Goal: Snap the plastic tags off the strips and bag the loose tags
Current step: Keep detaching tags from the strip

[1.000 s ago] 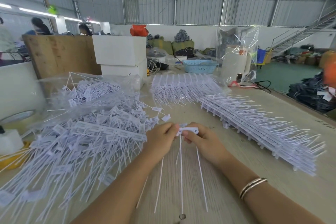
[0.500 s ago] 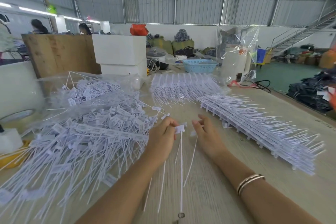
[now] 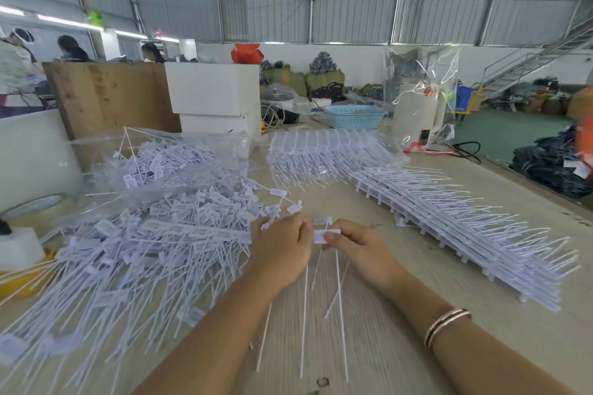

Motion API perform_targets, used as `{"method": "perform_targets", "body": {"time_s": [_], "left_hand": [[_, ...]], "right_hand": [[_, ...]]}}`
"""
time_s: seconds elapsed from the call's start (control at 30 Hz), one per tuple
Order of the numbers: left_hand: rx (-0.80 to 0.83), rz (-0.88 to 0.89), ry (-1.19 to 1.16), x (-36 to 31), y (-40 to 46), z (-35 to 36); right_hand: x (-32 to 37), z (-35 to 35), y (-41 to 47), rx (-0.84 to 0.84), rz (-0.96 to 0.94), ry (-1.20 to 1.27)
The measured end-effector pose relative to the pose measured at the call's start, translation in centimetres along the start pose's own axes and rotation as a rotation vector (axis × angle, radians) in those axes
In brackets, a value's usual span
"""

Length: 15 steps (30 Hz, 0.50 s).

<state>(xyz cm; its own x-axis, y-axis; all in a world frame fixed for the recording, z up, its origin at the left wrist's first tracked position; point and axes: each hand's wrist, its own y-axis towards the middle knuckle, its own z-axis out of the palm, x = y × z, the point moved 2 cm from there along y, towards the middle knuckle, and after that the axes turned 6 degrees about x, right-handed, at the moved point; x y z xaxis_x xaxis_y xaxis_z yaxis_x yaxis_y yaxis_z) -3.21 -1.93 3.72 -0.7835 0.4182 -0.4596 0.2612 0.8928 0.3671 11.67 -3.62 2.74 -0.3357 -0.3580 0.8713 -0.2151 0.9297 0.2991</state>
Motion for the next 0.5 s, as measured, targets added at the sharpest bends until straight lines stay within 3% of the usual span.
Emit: {"method": "perform_targets", "body": {"time_s": [0.1, 0.27, 0.5], "left_hand": [[-0.008, 0.022, 0.189, -0.45, -0.18, -0.06], [-0.009, 0.084, 0.205, -1.07, -0.56, -0.59], [0.039, -0.025, -0.185, -0.46, -0.39, -0.16]], "right_hand": [[-0.22, 0.11, 0.11, 0.014, -0.009, 0.059], [-0.23, 0.25, -0.03, 0.133, -0.002, 0.099], [0.22, 0.34, 0.01, -0.019, -0.134, -0.094]]}}
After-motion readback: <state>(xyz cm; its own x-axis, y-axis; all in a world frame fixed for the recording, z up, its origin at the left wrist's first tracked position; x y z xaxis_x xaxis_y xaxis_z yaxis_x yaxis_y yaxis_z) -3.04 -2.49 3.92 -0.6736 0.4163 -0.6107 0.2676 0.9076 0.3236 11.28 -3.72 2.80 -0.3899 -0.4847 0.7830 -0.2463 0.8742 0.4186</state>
